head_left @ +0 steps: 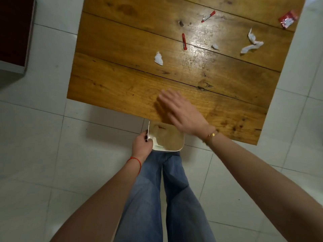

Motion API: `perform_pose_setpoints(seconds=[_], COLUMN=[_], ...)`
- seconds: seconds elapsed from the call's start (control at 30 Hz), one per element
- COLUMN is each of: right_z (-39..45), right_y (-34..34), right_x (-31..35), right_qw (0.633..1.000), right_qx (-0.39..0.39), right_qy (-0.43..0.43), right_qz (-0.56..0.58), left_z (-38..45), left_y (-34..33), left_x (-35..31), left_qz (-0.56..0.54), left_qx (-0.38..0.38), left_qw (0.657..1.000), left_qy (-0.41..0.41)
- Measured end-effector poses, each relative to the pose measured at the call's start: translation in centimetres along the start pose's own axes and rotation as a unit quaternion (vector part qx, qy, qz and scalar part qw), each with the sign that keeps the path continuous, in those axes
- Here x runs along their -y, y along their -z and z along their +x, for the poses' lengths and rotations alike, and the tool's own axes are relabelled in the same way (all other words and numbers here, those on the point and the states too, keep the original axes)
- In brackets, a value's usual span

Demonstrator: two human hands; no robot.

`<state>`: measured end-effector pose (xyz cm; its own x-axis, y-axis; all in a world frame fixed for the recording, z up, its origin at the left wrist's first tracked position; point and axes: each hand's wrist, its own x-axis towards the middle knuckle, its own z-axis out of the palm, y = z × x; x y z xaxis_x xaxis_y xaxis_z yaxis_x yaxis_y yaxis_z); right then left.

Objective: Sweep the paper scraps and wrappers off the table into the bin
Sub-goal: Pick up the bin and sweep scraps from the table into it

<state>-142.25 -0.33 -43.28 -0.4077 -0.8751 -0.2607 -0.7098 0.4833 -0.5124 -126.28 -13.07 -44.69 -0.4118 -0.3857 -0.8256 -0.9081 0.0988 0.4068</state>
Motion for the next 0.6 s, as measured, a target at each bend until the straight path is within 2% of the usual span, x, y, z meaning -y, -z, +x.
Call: perform_pose_setpoints(seconds=[0.1, 0.3, 0.43, 0.6], right_z=[4.1, 11.0, 9.7, 2.9], right_y=[2.6, 4.3, 2.9, -0.6], right_x=[-1.7, -3.2, -2.7, -0.7], right_qw=[0.997, 0.994, 0.995, 0.993], right_qx=[-0.034, 0.007, 0.028, 0.087], right_qy=[-0.074, -0.106, -0.062, 0.033], right_qz=[-0.007, -0.036, -0.072, -0.072], left_z=[0.1, 0.3, 0.2, 0.4], left_y=[0.2, 0.3, 0.2, 0.3], left_x=[-0.2, -0.5, -0.3, -0.4], left_qz=[-0.001, -0.007, -0.009, 0.002], left_qx=[0.0, 0.003, 0.005, 0.003], left_qw=[1.0, 1.0, 1.0, 1.0], left_qy=[0.002, 0.003, 0.012, 0.008])
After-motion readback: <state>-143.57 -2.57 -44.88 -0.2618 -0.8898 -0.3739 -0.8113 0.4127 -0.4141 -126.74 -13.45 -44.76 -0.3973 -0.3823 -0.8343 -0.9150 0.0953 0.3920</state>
